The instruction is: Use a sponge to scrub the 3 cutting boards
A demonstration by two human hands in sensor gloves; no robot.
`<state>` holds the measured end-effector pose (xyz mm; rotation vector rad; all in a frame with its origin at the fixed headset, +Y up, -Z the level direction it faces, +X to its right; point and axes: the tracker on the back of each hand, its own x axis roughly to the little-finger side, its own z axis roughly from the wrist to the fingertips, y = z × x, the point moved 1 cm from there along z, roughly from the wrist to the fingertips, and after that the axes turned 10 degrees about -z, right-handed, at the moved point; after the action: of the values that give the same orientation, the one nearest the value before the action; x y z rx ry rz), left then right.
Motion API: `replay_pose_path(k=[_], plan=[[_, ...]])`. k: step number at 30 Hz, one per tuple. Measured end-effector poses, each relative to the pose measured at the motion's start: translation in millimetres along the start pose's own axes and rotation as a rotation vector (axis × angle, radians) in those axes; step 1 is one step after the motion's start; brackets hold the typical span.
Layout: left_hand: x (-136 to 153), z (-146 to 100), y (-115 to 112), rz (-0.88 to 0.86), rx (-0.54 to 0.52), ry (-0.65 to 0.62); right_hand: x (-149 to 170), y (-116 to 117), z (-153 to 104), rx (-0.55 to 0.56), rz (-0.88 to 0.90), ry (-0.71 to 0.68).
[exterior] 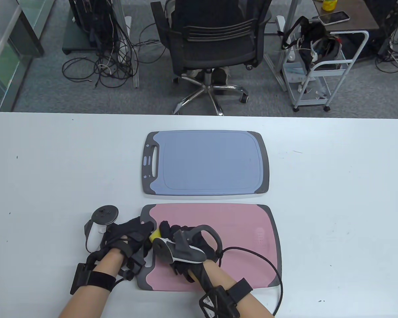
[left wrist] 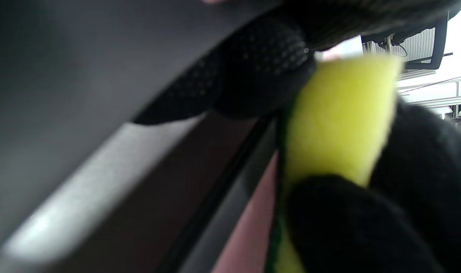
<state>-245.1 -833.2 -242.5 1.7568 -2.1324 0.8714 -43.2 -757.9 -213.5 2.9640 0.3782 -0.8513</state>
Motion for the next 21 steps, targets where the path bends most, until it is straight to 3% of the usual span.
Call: replay_pose_path(k=[4, 6, 8, 10, 12, 14, 15, 16, 17, 21], plan=[[0, 0, 0, 0.0, 0.0, 0.0, 77, 26, -28, -0.094, 0.008, 0.244], [0, 0, 0, 0.002, -0.002, 0.0, 141, 49, -61, -0.144, 0.065, 0.447], [0, 0, 0, 0.001, -0.001, 0.001, 185, 66, -88, -0.186, 0.093, 0.613], [0, 0, 0, 0.001, -0.001, 0.001, 216, 76, -109, -0.243, 0.085, 0.742], [0, 0, 0, 0.004, -0.005, 0.0, 226, 79, -116, -0.264, 0.108, 0.767], [0, 0, 0, 0.006, -0.006, 0.0, 214, 76, -107, -0.225, 0.133, 0.743], [0, 0, 0, 0.006, -0.007, -0.001, 200, 71, -97, -0.193, 0.068, 0.68], [0, 0, 0, 0.007, -0.008, 0.0, 179, 64, -82, -0.153, 0.084, 0.518], [0, 0, 0, 0.008, -0.01, 0.0, 162, 58, -73, -0.121, 0.111, 0.457], [0, 0, 0, 0.008, -0.011, 0.001, 42, 16, -26, -0.061, 0.034, 0.103]])
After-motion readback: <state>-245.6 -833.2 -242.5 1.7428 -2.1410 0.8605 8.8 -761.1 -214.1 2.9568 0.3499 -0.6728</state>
